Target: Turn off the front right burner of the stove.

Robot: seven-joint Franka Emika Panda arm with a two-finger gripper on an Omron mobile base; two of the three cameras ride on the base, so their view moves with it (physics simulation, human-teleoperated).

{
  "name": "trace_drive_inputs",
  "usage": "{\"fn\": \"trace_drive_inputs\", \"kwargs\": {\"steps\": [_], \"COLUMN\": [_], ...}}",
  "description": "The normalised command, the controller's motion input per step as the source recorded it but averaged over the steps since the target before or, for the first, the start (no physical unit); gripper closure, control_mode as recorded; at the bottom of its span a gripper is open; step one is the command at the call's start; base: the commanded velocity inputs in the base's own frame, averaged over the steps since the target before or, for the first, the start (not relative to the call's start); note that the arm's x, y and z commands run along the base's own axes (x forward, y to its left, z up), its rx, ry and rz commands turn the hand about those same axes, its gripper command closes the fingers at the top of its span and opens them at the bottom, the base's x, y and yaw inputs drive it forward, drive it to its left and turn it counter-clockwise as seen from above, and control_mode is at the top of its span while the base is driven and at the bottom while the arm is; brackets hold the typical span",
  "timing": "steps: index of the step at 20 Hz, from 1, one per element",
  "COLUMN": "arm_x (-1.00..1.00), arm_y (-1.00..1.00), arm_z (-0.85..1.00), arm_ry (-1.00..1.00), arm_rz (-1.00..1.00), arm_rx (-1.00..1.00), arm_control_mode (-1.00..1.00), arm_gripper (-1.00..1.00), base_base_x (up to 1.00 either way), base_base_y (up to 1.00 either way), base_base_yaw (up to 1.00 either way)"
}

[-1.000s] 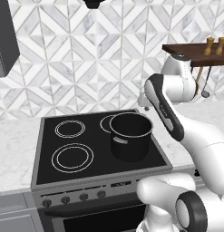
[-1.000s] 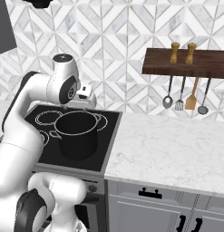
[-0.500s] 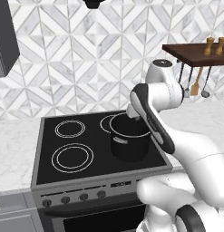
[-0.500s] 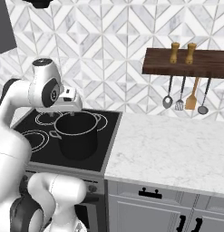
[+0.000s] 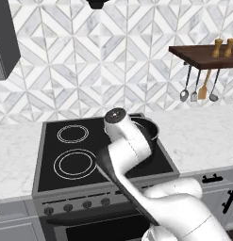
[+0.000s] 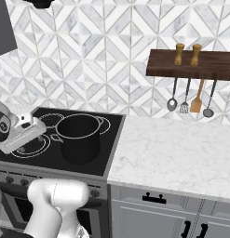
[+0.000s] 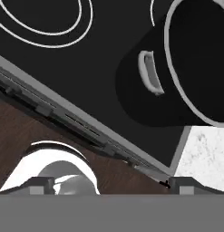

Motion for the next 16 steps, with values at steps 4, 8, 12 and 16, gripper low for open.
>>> {"fn": "trace_drive_inputs", "kwargs": {"steps": [4, 8, 12, 16], "arm_x": [-0.73, -0.71, -0.40, 0.00], "arm_y": [1.00, 0.93, 0.65, 0.09], "arm_z": [-0.93, -0.92, -0.84, -0.50], "arm_ry": [0.00, -0.02, -0.06, -0.22], "arm_rz": [0.32, 0.33, 0.29, 0.17], "arm_rx": [-0.42, -0.42, -0.38, -0.21], "arm_control_mode": [-1.00, -1.00, -1.00, -1.00], "arm_gripper": [-1.00, -1.00, -1.00, -1.00], "base_base_x": [0.00, 0.00, 0.00, 0.00], "base_base_y": [0.00, 0.00, 0.00, 0.00], "base_base_yaw": [0.00, 0.00, 0.00, 0.00]}}
